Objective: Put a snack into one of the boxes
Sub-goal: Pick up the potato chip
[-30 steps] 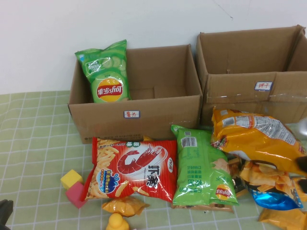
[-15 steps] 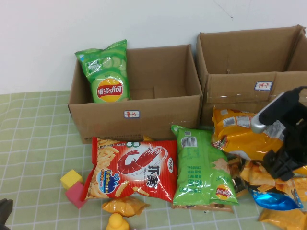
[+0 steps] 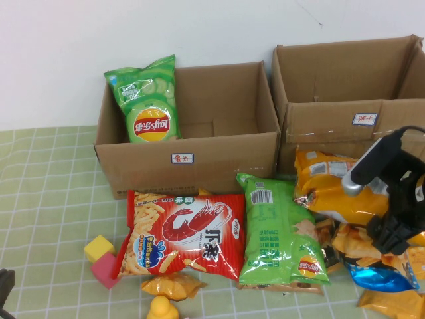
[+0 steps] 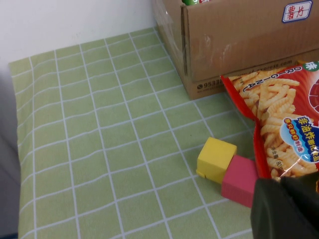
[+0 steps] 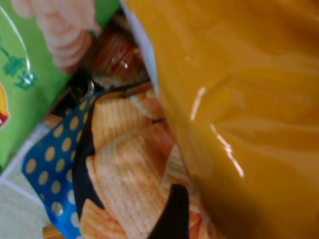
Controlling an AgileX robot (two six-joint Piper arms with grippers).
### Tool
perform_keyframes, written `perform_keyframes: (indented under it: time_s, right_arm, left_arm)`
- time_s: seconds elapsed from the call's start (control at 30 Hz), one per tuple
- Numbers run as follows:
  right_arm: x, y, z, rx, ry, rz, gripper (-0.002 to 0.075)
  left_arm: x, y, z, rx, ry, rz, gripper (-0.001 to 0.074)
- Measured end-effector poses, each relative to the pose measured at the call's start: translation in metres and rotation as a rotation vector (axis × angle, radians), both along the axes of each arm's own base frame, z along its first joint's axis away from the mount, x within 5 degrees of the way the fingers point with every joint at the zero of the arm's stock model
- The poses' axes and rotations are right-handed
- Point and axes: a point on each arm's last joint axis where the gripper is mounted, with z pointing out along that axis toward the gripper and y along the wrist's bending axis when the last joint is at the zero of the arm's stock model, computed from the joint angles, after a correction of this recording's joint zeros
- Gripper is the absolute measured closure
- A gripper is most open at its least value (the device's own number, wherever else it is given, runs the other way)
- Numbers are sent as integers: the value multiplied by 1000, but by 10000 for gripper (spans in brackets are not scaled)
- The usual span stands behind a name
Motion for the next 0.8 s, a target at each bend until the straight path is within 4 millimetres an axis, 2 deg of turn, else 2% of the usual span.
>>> perform_keyframes:
  time_s: [0.13,0.23,0.4,0.47,0.63,0.8]
  right_arm:
    - [2,1,-8,-13,19,6,67]
    - [4,1,-11,-17,21,9,127]
    - [6,0,-9,-43,-4,39,381]
    - [8,1,-8,-44,-15,38,456]
    - [11,0,2,-53,-15,17,507]
    - [13,-1,31,-53,-20,-29,519]
  left_arm:
    - [0,0,0,0,-3,1,737]
    - [0,0,0,0,-3,1,737]
    - [0,0,0,2,-3,0,737]
    - [0,0,0,2,-3,0,737]
    - [0,0,0,2,-3,0,737]
    - [0,0,0,2,-3,0,737]
